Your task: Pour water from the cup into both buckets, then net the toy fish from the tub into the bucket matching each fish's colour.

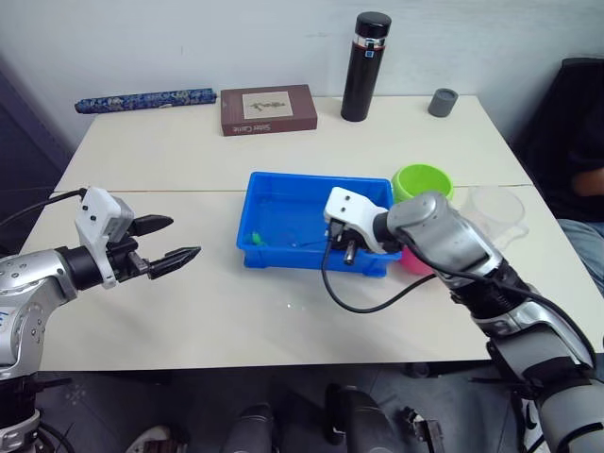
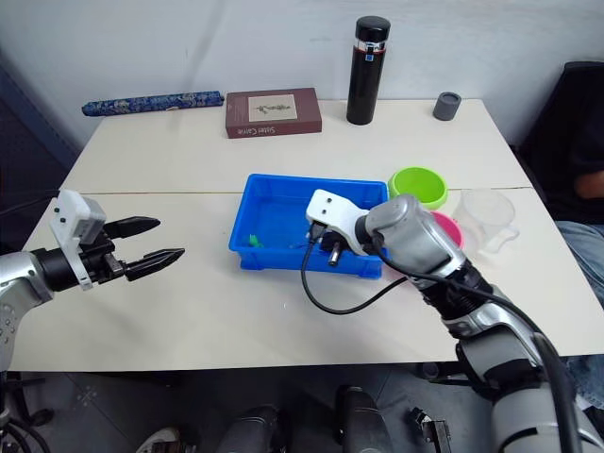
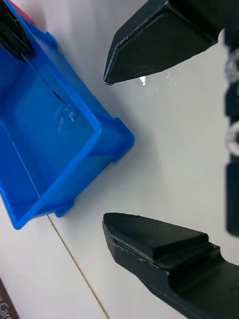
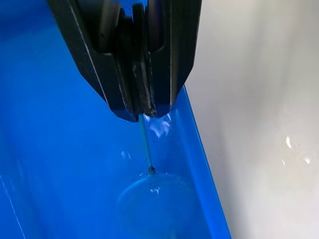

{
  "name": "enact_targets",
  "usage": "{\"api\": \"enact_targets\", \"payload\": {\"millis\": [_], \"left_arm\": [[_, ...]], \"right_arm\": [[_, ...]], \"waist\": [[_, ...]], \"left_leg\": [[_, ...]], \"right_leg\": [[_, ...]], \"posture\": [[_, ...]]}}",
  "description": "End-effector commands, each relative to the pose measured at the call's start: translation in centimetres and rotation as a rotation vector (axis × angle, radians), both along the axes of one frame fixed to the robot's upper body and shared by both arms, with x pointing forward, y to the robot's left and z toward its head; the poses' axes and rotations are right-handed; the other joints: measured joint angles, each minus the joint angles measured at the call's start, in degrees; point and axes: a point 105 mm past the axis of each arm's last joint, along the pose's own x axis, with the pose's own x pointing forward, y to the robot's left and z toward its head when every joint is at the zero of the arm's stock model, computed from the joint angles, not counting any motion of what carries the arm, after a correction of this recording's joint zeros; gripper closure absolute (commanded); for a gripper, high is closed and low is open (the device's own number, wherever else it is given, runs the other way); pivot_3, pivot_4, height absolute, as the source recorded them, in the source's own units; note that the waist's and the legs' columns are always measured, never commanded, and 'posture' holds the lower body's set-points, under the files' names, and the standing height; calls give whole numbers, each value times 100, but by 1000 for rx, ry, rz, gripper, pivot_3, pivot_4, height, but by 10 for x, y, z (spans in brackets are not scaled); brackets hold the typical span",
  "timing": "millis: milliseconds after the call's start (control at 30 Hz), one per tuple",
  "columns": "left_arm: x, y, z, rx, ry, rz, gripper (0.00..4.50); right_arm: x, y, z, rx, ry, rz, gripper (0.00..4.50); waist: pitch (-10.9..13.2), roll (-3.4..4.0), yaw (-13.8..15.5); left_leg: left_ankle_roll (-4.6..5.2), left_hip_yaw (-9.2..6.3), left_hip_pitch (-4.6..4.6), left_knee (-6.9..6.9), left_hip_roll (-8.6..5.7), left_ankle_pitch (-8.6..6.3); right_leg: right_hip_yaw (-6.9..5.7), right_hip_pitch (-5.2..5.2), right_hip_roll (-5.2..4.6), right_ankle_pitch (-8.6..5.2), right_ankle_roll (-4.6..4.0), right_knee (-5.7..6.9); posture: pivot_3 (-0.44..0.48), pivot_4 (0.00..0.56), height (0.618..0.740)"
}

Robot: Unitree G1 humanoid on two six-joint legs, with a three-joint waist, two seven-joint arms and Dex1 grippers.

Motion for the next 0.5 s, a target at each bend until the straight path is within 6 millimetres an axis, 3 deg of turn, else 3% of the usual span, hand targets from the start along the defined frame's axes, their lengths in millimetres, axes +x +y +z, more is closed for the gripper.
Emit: {"api": "enact_targets", "payload": {"millis": [33, 233, 367, 500], "left_arm": [[-4, -4, 12, 14, -40, -21, 67], [-7, -4, 13, 15, -37, -22, 67], [-7, -5, 13, 14, -37, -22, 67], [-5, -5, 14, 12, -40, -26, 67]], "right_arm": [[-4, 16, 7, 17, -17, 26, 4500], [-9, 32, 11, 86, 15, 20, 4500], [-9, 46, 25, 240, 71, -17, 4500], [-8, 46, 30, 313, 111, -54, 4500]], "waist": [[0, 0, -14], [-1, -1, -11], [-1, -1, -23], [-1, -1, -30]], "left_leg": [[0, 0, 0, -1, 0, 0], [-1, 0, 0, -2, 0, 0], [-1, 0, 0, -2, 0, 0], [-2, 0, 1, -5, 1, 0]], "right_leg": [[0, -1, 0, 0, 0, 0], [0, -1, 0, 0, 0, 0], [0, -2, 1, 0, 0, 0], [0, -2, 2, 0, -1, 1]], "posture": [[0, 150, 740], [0, 150, 740], [0, 150, 740], [0, 150, 740]]}}
